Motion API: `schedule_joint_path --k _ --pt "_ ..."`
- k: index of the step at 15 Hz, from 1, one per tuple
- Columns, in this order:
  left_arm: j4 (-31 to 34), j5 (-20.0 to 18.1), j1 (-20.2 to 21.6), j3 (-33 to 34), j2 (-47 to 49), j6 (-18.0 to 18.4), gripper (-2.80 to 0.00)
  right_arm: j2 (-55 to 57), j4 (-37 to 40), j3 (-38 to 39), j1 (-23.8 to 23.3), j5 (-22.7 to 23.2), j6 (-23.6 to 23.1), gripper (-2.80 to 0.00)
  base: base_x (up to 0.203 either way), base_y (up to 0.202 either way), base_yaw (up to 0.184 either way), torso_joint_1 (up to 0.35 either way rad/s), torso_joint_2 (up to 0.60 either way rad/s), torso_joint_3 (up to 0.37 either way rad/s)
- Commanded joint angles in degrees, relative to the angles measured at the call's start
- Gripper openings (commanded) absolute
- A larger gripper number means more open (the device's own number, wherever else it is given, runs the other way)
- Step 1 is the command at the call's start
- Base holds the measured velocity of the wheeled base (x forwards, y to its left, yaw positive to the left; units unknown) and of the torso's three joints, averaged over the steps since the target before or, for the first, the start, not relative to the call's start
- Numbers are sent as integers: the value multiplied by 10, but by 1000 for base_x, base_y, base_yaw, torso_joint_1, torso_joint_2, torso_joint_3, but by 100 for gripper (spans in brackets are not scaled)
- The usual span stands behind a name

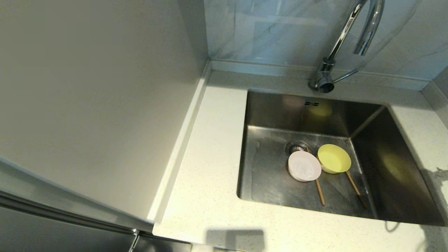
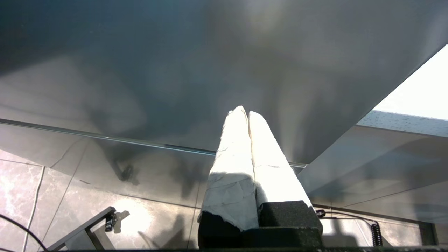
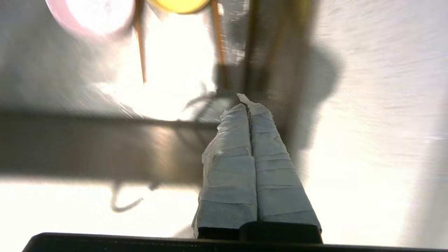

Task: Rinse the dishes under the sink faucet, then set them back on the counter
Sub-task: Put a bowl back to the table from the sink

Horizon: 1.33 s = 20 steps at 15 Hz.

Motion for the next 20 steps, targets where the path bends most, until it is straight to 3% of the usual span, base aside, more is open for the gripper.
schedule_joint_path --k 1,4,8,10,13,15,16,17,20 --pt "0 0 0 0 -2 0 -280 -79 5 15 -7 -19 -73 -280 0 0 0 0 0 0" --pt "0 0 0 0 -2 0 -280 -111 -1 23 32 -64 -98 -280 0 0 0 0 0 0" --pt "0 0 0 0 -2 0 -280 -64 -2 -39 92 -76 -94 -280 0 0 0 0 0 0" --pt "0 0 0 0 -2 0 -280 -6 -11 -83 134 -92 -69 -280 0 0 0 0 0 0" --pt "0 0 0 0 -2 0 -280 94 -10 -165 205 -133 15 -280 0 0 0 0 0 0" --pt "0 0 0 0 -2 0 -280 145 -6 -197 221 -141 35 -280 0 0 0 0 0 0" --pt "0 0 0 0 -2 0 -280 168 -5 -209 223 -139 38 -86 0 0 0 0 0 0" --pt "0 0 0 0 -2 0 -280 188 -2 -221 224 -136 39 0 0 0 0 0 0 0" --pt "0 0 0 0 -2 0 -280 231 58 -285 225 -131 44 0 0 0 0 0 0 0"
